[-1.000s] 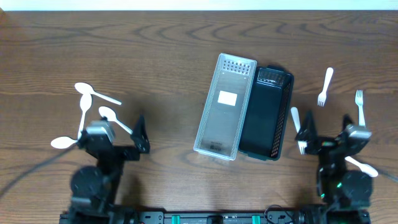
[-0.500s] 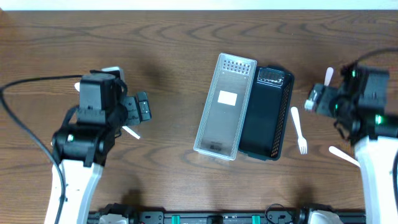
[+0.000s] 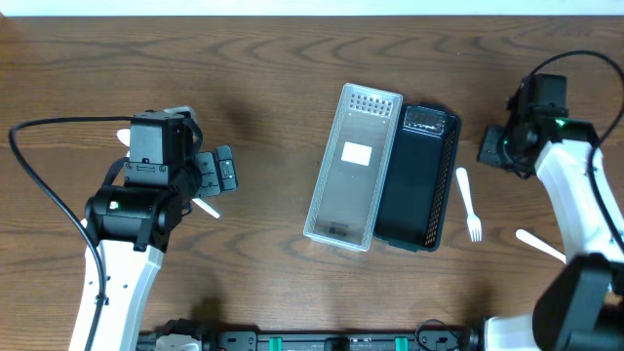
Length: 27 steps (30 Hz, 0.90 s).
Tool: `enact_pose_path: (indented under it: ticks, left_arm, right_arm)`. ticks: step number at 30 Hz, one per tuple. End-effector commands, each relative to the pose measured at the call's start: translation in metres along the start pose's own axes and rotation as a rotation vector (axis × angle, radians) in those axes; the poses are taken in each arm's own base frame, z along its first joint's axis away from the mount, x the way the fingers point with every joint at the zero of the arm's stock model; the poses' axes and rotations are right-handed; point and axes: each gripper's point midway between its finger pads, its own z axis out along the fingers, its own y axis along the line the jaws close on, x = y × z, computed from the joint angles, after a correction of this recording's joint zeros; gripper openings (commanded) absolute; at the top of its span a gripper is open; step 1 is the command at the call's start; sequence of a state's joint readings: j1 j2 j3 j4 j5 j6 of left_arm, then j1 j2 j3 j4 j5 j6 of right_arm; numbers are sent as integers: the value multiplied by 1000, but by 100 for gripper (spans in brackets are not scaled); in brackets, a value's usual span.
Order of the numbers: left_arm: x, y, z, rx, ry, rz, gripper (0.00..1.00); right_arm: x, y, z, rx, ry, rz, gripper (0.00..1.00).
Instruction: Pack container
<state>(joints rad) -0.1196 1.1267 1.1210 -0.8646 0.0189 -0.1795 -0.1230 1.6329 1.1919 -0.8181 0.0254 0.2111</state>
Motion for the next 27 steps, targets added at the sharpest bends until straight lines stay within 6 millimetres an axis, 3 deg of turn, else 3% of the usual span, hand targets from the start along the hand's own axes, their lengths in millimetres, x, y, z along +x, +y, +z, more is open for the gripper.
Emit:
enact_pose_path:
  ticks: [1,4,7,10,27]
  left_arm:
    - [-9,2,-6,-9,-25,9,98]
    - [-7,2,-6,-11,-18,9,98]
    - [-5,3,-6,-13,-7,10,98]
    - [-4,3,-6,-13,-7,10,98]
    - [-4,3,-6,-14,-4,10,98]
  right_arm:
    - [1,2,14,-1,37,18,1]
    - [2,12,21,-25,44,2,1]
    - [-5,42,21,-173,22,-47,1]
    - [-11,56,18,-243,-1,-54,1]
    - [-7,68,17,-252,1,-91,1]
